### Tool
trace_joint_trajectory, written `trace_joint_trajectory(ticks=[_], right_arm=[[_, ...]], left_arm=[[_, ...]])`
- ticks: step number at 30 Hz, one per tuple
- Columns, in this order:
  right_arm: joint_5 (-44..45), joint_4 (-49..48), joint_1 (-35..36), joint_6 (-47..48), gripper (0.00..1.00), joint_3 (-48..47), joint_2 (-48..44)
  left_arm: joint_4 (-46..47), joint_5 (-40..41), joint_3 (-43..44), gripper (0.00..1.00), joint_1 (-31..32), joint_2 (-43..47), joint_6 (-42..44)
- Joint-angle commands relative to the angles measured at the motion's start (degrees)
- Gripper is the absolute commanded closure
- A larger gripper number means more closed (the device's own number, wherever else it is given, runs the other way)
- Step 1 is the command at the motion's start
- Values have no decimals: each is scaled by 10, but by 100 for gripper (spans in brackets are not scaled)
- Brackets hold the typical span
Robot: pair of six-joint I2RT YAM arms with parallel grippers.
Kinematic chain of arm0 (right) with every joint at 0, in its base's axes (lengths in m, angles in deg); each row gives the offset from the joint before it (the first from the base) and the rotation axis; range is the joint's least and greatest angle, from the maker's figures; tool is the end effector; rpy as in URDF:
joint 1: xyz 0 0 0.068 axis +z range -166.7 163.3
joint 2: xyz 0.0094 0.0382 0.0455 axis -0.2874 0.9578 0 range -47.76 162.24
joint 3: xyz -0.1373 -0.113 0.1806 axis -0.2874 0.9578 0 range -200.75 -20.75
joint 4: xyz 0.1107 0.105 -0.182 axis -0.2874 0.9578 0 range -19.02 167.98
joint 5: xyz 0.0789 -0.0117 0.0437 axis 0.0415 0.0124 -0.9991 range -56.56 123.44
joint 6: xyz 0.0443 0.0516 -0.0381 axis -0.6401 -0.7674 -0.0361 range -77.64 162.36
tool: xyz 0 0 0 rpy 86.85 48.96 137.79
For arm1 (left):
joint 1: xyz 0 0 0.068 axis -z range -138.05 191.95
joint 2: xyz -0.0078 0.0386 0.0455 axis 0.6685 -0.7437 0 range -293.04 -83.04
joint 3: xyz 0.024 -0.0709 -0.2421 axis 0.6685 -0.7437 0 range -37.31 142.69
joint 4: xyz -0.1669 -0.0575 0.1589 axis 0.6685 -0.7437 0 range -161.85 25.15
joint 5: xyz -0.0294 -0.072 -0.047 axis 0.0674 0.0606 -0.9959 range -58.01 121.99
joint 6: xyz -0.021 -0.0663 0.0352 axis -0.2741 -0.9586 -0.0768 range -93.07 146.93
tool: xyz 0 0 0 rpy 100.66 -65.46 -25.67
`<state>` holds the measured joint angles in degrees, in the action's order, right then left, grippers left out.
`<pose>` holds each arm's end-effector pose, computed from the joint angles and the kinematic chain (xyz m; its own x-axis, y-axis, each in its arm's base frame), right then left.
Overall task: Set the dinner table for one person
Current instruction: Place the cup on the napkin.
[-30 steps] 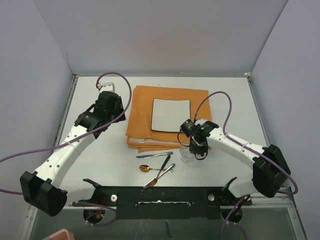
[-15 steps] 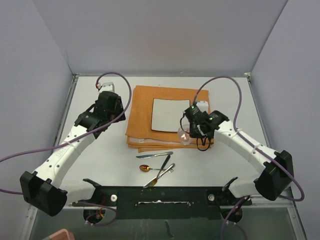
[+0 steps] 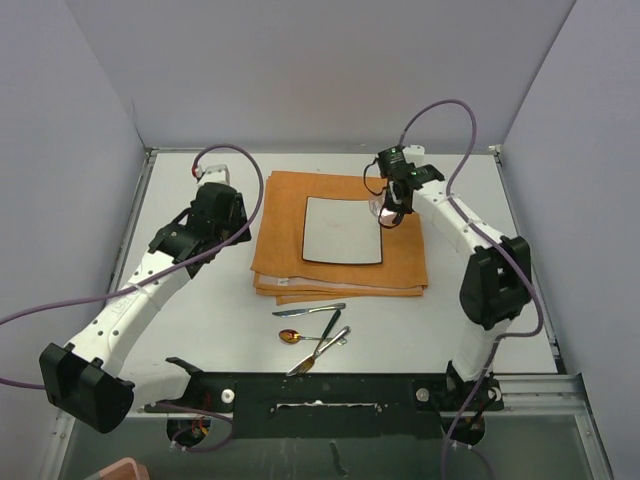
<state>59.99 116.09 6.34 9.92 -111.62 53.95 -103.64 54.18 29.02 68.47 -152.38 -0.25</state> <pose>0.3530 0.1178 0.2594 -0.7076 0.2206 -0.6713 0.3079 0.9513 -0.0120 0.2414 -0.0922 0.2997 -0.6044 -0.1711 -0.7781 -0.1288 0.9848 -0.1165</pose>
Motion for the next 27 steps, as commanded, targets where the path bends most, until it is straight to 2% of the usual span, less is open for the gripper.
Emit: trace_joint_trajectory(ticks=[1,9,27], right_arm=[[18,-1,-30,-15,100,-91,53],[-45,-6,-104,-24,100,-190,116],[-99,-16,-131,-65,100,-218,200]], left_arm=[[30,-11,-6,49,4,34,1],[27,-14,-19,49,15,33,1],[44,-14,-40,49,17,38,3]])
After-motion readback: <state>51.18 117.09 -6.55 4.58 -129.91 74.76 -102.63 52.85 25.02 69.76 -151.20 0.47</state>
